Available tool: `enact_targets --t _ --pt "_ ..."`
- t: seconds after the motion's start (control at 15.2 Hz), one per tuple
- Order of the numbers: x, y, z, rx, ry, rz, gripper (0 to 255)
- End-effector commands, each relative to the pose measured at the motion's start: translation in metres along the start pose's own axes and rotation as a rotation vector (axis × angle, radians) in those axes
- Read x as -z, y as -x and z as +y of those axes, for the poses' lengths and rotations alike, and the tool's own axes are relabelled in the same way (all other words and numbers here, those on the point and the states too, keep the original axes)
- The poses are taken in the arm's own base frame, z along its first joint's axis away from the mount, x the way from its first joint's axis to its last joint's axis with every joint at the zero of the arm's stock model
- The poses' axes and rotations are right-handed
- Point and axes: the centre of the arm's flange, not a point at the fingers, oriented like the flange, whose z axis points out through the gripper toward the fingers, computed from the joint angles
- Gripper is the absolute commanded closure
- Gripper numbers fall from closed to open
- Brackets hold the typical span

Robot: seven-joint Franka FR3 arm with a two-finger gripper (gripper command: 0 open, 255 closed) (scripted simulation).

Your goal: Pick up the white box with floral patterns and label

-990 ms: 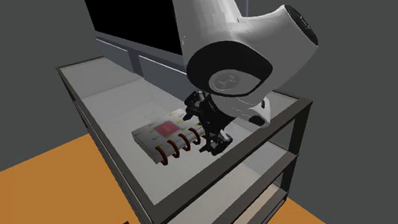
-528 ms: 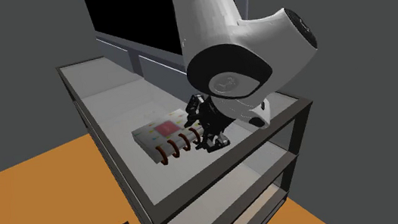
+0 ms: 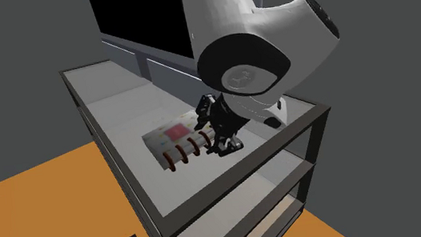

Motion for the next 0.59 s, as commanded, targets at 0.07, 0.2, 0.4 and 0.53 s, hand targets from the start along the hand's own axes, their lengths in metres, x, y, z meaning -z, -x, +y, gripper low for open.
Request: enact_targets --t 0.07,0.2,0.4,0.53 --pt "0.012 0.003 -0.010 0.000 0.000 0.000 255" --pt "0.021 0.006 -0.016 0.000 0.000 0.000 255" --pt "0.033 0.009 -0.025 0.000 0.000 0.000 255" --pt "0.041 0.011 -0.032 0.000 0.000 0.000 255"
